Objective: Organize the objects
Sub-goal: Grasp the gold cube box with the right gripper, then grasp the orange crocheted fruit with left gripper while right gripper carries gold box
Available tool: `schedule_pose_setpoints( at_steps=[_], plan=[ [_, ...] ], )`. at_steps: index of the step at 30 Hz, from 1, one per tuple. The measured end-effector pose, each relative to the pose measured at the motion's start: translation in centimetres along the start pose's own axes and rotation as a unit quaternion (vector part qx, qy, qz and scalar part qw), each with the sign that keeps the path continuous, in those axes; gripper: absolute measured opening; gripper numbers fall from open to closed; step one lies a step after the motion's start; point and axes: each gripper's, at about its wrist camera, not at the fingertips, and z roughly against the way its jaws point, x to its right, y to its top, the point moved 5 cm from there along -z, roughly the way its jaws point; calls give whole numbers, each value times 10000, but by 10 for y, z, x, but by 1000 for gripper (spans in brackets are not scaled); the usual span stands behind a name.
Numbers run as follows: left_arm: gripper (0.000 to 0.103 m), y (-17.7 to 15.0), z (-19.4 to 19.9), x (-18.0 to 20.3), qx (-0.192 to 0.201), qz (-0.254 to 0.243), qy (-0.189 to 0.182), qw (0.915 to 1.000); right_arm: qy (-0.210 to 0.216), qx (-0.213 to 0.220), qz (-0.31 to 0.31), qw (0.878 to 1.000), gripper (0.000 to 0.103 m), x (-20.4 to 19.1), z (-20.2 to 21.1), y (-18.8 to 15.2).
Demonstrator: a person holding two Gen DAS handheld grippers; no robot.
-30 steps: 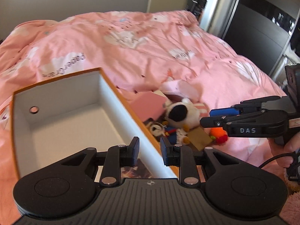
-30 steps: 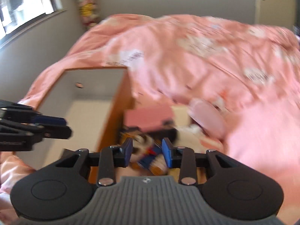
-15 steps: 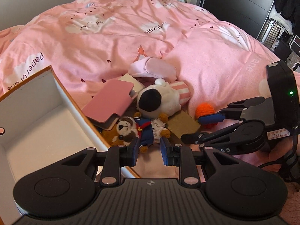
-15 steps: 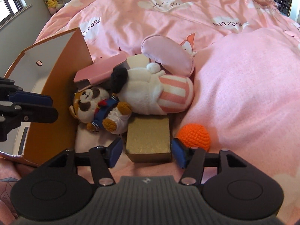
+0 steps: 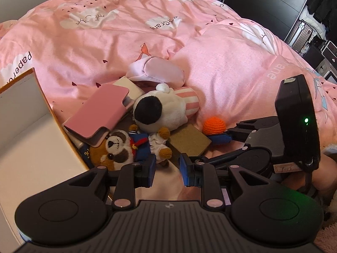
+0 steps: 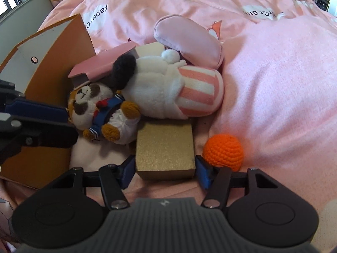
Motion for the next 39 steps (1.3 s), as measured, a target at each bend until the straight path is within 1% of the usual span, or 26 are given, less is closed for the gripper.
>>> schedule_pose_setpoints(
  at_steps=[4,8,10,12,13,14,18,21,23,24,25,28,31,32,35,37,39],
  plan=[
    [29,0,7,5,60,-80,-23,9999,107,94,-30,9999,61,-2,20,-1],
    [29,3,15,10,216,-100,-70,9997,194,390,44,9990,60,-4,55,6],
    [29,5,17,14,289,-117,-114,9994,105,674,75,9976,60,-2,77,10],
    [29,6,13,18,289,-108,-184,9994,-128,953,6,9954,61,8,95,15],
    [29,6,9,20,262,-93,-219,9994,-268,1006,-35,9946,61,14,102,17],
    [29,7,5,23,234,-85,-269,9993,-390,985,-77,9943,61,22,104,21],
    [30,7,-19,37,97,-158,-425,9989,-657,560,-26,9963,61,42,99,18],
    [38,6,-41,44,-108,-227,-463,9986,-839,396,274,9953,61,45,86,8],
    [46,5,-56,46,-288,-321,-329,9985,-945,315,490,9938,62,45,75,0],
    [46,5,-64,46,-372,-369,-171,9985,-958,282,552,9935,62,46,69,-2],
    [48,4,-69,46,-401,-373,-82,9985,-960,254,580,9934,65,46,63,-5],
    [48,4,-82,45,-483,-321,49,9983,-1013,267,698,9920,67,48,56,-8],
    [49,4,-92,46,-538,-285,-14,9981,-896,333,709,9929,68,52,58,-12],
    [52,5,-94,48,-522,-265,-78,9983,-870,326,761,9928,69,53,58,-13],
    [52,8,-101,50,-480,-287,-71,9984,-872,340,973,9908,69,50,58,-16],
    [53,9,-106,49,-457,-245,-96,9986,-814,395,891,9919,69,53,59,-15],
    [56,9,-109,49,-431,-253,-92,9987,-769,438,863,9923,68,53,62,-15]
  ],
)
